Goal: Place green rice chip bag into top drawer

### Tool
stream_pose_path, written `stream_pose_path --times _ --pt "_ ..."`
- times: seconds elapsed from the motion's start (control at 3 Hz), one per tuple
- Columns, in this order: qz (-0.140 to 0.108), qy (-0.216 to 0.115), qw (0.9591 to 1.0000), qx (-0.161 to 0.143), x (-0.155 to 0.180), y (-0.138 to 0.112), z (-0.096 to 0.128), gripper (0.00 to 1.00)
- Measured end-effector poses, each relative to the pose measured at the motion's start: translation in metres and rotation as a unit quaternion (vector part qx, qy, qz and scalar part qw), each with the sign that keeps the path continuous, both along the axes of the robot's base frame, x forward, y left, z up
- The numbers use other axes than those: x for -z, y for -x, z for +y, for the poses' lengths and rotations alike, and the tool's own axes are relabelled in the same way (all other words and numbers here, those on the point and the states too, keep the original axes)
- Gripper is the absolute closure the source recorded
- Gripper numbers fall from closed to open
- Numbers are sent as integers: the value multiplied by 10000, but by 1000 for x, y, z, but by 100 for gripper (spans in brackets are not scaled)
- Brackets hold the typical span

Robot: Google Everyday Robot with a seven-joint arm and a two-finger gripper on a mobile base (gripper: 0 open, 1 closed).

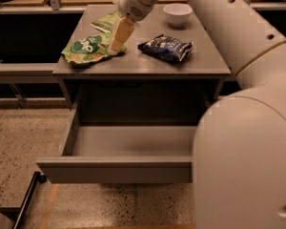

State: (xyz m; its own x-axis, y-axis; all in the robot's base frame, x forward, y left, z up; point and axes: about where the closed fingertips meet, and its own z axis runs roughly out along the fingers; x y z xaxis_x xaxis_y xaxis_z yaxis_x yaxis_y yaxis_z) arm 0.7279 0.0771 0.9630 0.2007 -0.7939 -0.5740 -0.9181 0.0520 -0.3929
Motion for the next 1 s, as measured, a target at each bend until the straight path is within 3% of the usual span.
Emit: stream_pose_path --times 1.0 --pt "329 -456 9970 540 62 -76 39 0"
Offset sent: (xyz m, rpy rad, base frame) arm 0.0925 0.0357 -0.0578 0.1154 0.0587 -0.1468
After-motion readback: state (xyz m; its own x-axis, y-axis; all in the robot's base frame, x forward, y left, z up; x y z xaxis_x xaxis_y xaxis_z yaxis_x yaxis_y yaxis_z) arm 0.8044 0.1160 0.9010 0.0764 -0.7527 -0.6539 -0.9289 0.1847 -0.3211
